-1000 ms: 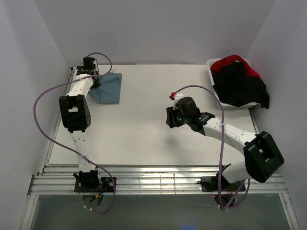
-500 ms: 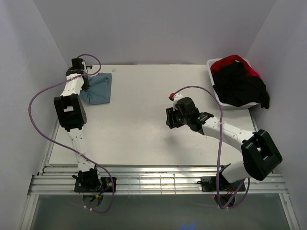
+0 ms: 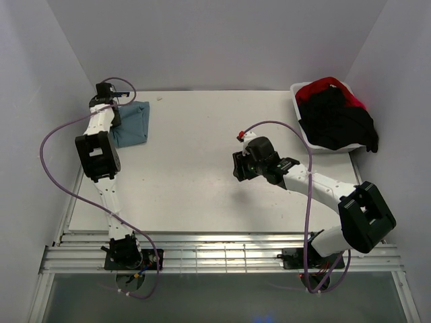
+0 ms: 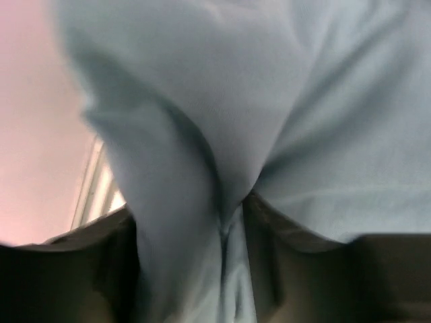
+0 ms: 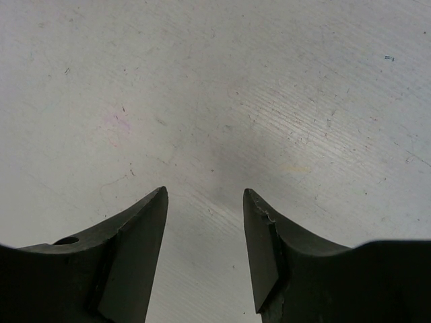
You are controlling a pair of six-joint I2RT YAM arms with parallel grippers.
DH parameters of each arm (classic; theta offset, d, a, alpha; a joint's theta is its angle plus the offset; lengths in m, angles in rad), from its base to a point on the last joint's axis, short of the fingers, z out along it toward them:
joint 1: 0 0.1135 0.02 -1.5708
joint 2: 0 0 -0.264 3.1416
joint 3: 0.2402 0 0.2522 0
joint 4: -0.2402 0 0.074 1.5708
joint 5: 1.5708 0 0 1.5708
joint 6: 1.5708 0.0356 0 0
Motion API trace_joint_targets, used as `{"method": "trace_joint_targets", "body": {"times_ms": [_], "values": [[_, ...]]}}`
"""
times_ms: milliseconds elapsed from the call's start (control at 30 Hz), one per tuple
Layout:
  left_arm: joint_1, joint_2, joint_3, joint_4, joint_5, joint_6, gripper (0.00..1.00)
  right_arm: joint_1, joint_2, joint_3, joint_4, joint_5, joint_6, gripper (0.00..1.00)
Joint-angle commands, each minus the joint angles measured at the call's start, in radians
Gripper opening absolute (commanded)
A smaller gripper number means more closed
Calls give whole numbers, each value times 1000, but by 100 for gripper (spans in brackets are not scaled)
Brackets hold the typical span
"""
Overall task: Fold and stack the t-shirts
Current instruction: Put the neatly folded tshirt into the corner of the board with the left arm
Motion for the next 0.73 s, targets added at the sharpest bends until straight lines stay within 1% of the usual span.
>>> {"method": "trace_joint_targets", "body": {"times_ms": [0, 33, 133, 167, 200, 233, 267, 367, 400, 433, 467, 500, 533, 567, 600, 633, 667, 700], "values": [[-1, -45, 91, 59, -88, -12, 64, -1, 9, 14, 9, -8, -11, 55], [-7, -57, 100, 99, -98, -4, 70, -1, 4, 9, 18, -8, -11, 56], [-39, -136, 103, 228, -145, 46, 72, -1, -19, -6, 32, -9, -7, 56], [-60, -156, 105, 260, -160, 77, 81, -1, -25, -12, 38, -9, -5, 56], [-71, -185, 114, 308, -189, 95, 84, -1, -39, -14, 41, -9, -1, 56], [-79, -192, 130, 316, -236, 109, 84, -1, -45, -16, 43, -8, 8, 56], [-91, -203, 147, 322, -253, 123, 84, -1, -53, -13, 35, -9, 12, 56], [-117, -289, 137, 322, -283, 83, 84, 7, -79, -12, 26, -3, 22, 56], [-131, -321, 90, 328, -280, 73, 84, 8, -88, -16, 24, -2, 19, 56], [-170, -394, 66, 328, -264, 56, 84, 10, -99, -20, 26, 3, 18, 56], [-192, -435, 36, 328, -245, 33, 84, 11, -125, -23, 26, 15, 19, 55], [-217, -484, -46, 336, -222, -24, 84, 11, -137, -28, 26, 18, 19, 55], [-278, -584, -93, 337, -202, -82, 83, 11, -152, -26, 26, 18, 18, 55], [-299, -640, -146, 340, -150, -131, 82, 13, -186, -26, 26, 30, 24, 55], [-327, -695, -208, 365, -142, -224, 82, 13, -203, -25, 26, 41, 28, 54], [-388, -753, -354, 386, -142, -257, 81, 15, -224, -28, 27, 67, 36, 53], [-422, -875, -442, 423, -137, -269, 81, 16, -263, -23, 18, 92, 48, 52], [-465, -940, -540, 528, -142, -274, 81, 16, -283, -17, -15, 118, 48, 52]]}}
